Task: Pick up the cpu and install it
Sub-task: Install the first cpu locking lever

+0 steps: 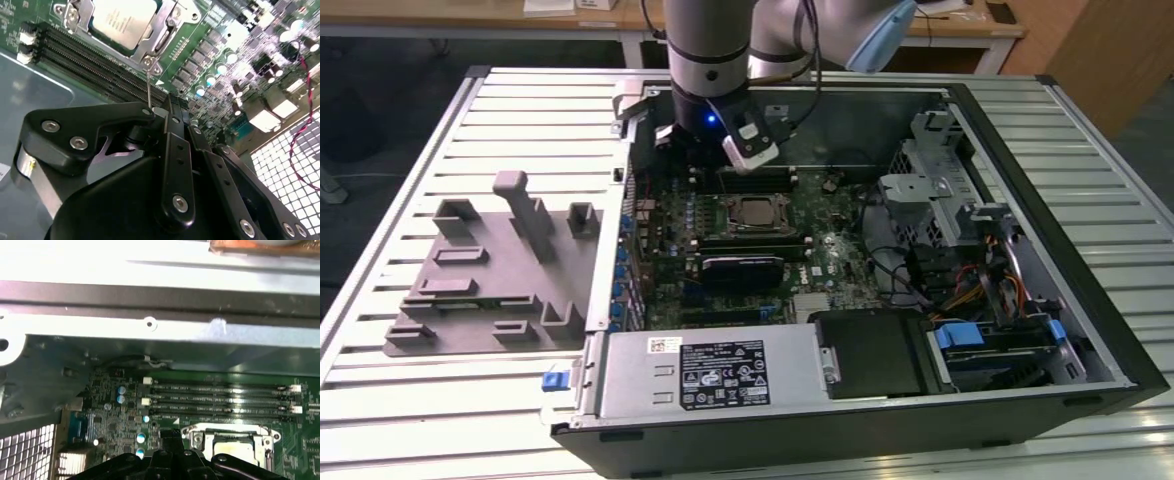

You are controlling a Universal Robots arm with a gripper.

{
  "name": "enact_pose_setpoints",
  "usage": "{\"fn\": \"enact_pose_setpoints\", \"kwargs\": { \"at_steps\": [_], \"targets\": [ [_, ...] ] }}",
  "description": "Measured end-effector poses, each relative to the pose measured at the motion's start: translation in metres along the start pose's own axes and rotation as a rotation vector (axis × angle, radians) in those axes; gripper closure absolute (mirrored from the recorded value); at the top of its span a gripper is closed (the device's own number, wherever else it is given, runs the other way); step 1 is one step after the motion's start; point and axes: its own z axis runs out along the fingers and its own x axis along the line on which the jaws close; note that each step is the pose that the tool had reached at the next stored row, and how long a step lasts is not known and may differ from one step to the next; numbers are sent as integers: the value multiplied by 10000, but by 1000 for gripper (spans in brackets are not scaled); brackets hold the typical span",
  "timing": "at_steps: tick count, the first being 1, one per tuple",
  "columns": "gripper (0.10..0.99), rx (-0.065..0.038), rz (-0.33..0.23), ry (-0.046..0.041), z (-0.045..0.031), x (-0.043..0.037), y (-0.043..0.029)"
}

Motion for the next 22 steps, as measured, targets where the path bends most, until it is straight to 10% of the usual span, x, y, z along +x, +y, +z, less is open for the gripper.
{"fn": "enact_pose_setpoints", "kwargs": {
  "at_steps": [8,22],
  "targets": [
    [980,-481,-3,-20,0,0,0],
    [980,-468,12,-2,-2,-304,-12]
  ]
}}
